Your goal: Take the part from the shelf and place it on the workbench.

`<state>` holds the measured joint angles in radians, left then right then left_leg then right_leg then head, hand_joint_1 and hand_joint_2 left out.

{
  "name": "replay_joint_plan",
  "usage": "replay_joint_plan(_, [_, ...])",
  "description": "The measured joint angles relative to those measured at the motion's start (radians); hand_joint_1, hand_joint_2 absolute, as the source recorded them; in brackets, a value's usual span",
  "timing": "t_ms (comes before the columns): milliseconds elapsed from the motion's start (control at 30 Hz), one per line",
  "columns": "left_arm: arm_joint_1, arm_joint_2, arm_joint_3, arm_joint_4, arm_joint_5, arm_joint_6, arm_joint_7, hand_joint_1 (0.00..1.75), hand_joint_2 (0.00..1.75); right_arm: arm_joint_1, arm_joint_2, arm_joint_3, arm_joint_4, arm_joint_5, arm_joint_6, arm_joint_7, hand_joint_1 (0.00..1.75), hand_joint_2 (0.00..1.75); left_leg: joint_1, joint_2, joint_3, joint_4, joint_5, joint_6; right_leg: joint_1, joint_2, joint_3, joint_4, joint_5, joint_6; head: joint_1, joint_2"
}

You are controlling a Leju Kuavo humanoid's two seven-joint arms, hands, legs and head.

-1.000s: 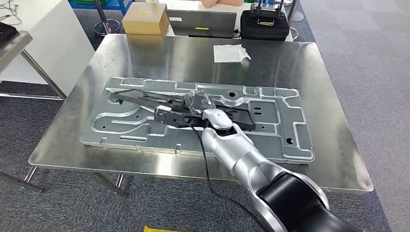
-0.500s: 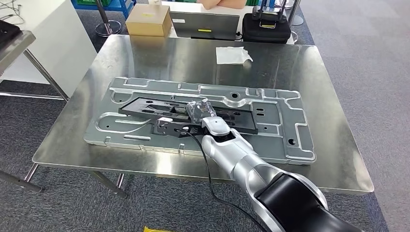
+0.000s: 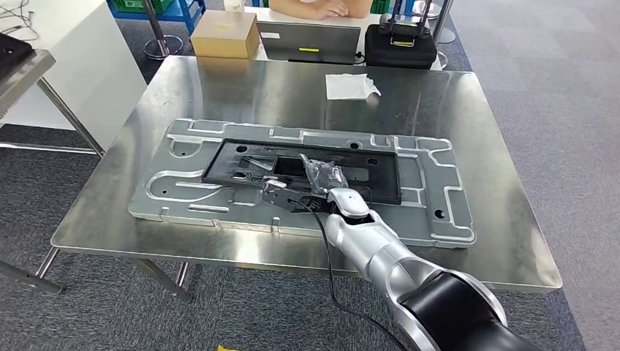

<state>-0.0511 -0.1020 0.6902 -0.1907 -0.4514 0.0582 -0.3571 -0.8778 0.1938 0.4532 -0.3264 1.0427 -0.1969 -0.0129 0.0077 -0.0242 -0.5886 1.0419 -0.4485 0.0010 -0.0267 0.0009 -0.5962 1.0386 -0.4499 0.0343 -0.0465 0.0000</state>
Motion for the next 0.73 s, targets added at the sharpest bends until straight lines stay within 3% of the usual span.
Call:
replay_joint_plan(267, [0.0, 0.001, 0.033, 0.0, -0.002, 0.001, -0.003, 0.0, 0.0, 0.047, -0.015, -0.142, -0.182, -0.029, -0.065, -0.107, 0.0, 0.0, 0.0, 0.001, -0.004, 0.0, 0.0, 0.0, 0.001, 0.002, -0.005, 0.0, 0.001, 0.0, 0.0, 0.0])
replay_joint_plan(667, [0.011, 0.001, 0.085, 0.0, -0.004, 0.009, -0.024, 0.0, 0.0, 0.266, -0.125, -0.261, -0.886, -0.282, -0.014, -0.203, 0.0, 0.0, 0.001, 0.001, -0.011, 0.0, -0.001, 0.0, 0.001, 0.003, -0.012, 0.0, 0.001, 0.0, 0.0, 0.0])
replay_joint_plan(700, [0.011, 0.001, 0.087, 0.0, -0.005, 0.009, -0.025, 0.0, 0.0, 0.282, -0.133, -0.272, -0.929, -0.327, -0.009, -0.218, 0.0, 0.44, 0.001, 0.001, -0.011, 0.0, -0.001, 0.0, 0.001, 0.003, -0.012, 0.0, 0.001, 0.0, 0.0, 0.0])
replay_joint_plan(733, [0.011, 0.001, 0.088, 0.0, -0.006, 0.009, -0.025, 0.0, 0.0, 0.29, -0.138, -0.278, -0.951, -0.349, -0.006, -0.225, 0.0, 0.58, 0.001, 0.001, -0.011, 0.001, -0.001, 0.0, 0.001, 0.003, -0.012, 0.0, 0.001, 0.0, 0.0, 0.0])
